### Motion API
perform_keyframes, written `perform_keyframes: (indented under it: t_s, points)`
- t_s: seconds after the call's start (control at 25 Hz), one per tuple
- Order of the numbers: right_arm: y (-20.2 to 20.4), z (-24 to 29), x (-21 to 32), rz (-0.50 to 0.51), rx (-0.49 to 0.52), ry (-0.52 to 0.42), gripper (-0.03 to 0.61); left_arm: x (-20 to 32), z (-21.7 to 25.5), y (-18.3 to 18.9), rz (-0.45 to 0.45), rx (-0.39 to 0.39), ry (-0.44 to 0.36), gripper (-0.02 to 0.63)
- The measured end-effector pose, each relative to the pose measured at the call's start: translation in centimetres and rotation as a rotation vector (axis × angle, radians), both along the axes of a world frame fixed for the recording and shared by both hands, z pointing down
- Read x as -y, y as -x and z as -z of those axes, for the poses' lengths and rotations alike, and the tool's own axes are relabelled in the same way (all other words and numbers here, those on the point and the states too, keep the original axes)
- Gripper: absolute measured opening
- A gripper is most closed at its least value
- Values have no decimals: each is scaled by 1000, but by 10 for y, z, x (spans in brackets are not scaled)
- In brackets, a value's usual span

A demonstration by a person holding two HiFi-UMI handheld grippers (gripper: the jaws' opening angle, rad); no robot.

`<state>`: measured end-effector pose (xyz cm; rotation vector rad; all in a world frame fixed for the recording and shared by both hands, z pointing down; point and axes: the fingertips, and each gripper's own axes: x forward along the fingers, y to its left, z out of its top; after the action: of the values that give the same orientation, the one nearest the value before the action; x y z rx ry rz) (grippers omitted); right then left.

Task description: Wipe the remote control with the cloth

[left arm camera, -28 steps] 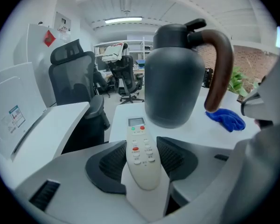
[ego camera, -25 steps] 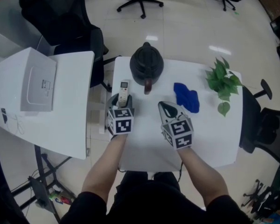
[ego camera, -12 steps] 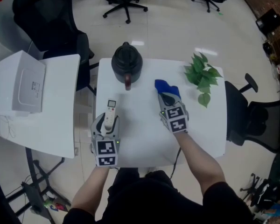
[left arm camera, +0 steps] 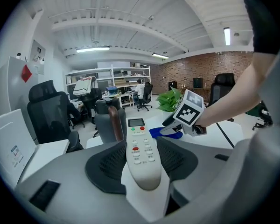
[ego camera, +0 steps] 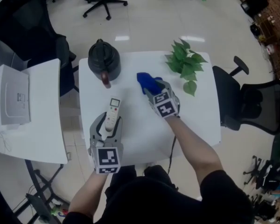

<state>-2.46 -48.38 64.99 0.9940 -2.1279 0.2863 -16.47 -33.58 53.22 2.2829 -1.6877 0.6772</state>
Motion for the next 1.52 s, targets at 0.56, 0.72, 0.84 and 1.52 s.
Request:
perform_keyframes:
  t_s: [0.56,0.72,0.84,1.52]
  points:
    - [-1,-45,27,8,-27,108,360,-3,-3,-19,-52,30,0,209]
    - [-6,-45,21,23,-82,103,213,-15,0,-20,-13,17,0,209]
    - [-11,-45,5,32,-121,133,150,-26,4,-23,-5,23,-9,209]
    - [-55,146,-231,198,186,-125,126,-166,66,-96,9,118,-144,209]
